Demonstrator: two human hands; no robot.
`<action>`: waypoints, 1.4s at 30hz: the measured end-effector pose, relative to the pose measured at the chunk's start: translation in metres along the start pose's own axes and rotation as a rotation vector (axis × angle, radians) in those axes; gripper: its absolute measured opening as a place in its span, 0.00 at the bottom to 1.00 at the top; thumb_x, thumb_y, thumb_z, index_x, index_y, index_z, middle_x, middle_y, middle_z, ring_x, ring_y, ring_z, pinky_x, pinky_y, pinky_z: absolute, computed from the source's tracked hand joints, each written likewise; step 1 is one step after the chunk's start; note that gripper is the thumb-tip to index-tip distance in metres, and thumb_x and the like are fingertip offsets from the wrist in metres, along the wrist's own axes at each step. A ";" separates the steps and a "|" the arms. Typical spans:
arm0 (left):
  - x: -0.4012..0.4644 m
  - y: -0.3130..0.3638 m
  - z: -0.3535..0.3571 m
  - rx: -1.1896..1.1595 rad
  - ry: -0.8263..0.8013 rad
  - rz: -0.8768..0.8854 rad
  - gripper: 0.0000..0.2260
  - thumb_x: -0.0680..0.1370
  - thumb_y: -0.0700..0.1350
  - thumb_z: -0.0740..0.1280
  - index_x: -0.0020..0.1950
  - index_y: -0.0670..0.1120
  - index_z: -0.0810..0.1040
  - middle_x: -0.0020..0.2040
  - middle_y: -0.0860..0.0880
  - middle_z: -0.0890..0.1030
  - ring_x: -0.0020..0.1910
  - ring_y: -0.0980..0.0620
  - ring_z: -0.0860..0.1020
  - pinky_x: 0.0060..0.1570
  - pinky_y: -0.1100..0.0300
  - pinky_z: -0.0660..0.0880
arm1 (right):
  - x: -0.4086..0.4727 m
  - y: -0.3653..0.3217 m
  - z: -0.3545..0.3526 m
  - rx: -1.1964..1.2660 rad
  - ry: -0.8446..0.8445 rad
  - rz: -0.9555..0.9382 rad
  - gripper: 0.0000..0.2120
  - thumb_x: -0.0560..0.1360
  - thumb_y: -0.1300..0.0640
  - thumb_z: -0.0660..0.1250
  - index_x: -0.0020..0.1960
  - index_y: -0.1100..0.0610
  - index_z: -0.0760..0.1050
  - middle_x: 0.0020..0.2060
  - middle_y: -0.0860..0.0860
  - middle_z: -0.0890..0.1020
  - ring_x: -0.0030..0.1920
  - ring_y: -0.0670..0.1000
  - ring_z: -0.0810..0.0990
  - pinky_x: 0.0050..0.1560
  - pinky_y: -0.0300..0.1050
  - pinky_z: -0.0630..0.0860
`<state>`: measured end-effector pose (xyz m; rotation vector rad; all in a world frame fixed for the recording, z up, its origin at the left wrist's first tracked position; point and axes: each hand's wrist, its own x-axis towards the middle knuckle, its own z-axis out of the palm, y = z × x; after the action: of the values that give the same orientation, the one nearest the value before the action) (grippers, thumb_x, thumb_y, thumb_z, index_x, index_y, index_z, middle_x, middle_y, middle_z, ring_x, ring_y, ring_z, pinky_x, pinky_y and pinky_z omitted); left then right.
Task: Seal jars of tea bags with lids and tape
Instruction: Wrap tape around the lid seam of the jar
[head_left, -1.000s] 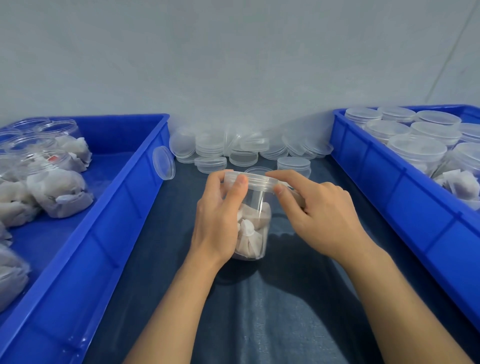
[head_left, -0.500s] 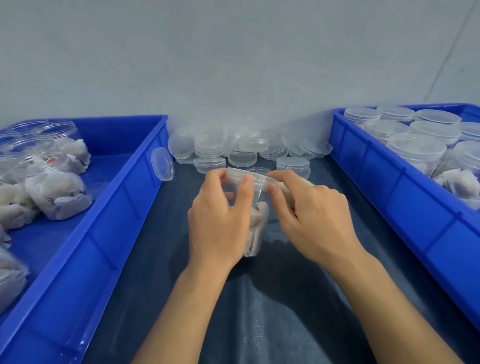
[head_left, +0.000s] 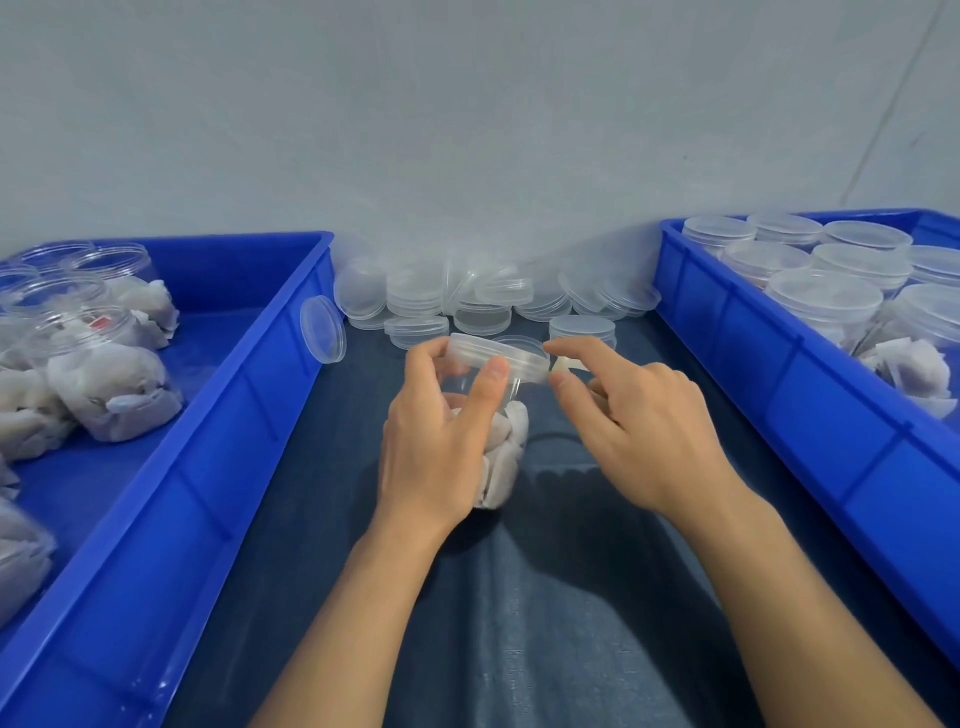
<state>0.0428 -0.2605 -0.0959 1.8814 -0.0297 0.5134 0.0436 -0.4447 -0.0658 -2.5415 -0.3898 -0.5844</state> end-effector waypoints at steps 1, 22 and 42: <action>0.001 0.000 -0.001 -0.018 -0.003 -0.001 0.27 0.73 0.73 0.62 0.64 0.58 0.74 0.56 0.65 0.81 0.52 0.70 0.79 0.48 0.70 0.71 | 0.000 0.001 0.000 0.020 -0.011 0.007 0.17 0.83 0.42 0.56 0.68 0.42 0.75 0.22 0.44 0.70 0.30 0.51 0.69 0.41 0.53 0.74; -0.002 0.001 0.005 0.060 0.067 0.119 0.27 0.74 0.69 0.64 0.66 0.54 0.72 0.61 0.58 0.75 0.62 0.61 0.76 0.60 0.63 0.72 | -0.003 -0.008 0.004 0.102 -0.055 0.037 0.20 0.82 0.38 0.52 0.69 0.37 0.72 0.28 0.34 0.76 0.38 0.52 0.76 0.50 0.56 0.76; 0.000 -0.001 0.004 -0.172 -0.030 -0.042 0.38 0.71 0.70 0.72 0.75 0.52 0.68 0.61 0.57 0.82 0.62 0.54 0.82 0.65 0.40 0.78 | -0.001 0.008 -0.001 0.078 -0.011 -0.027 0.15 0.85 0.48 0.59 0.70 0.42 0.74 0.29 0.39 0.76 0.30 0.49 0.71 0.40 0.51 0.70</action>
<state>0.0447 -0.2639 -0.0976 1.7176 -0.0529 0.4398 0.0457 -0.4520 -0.0687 -2.4697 -0.4434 -0.5546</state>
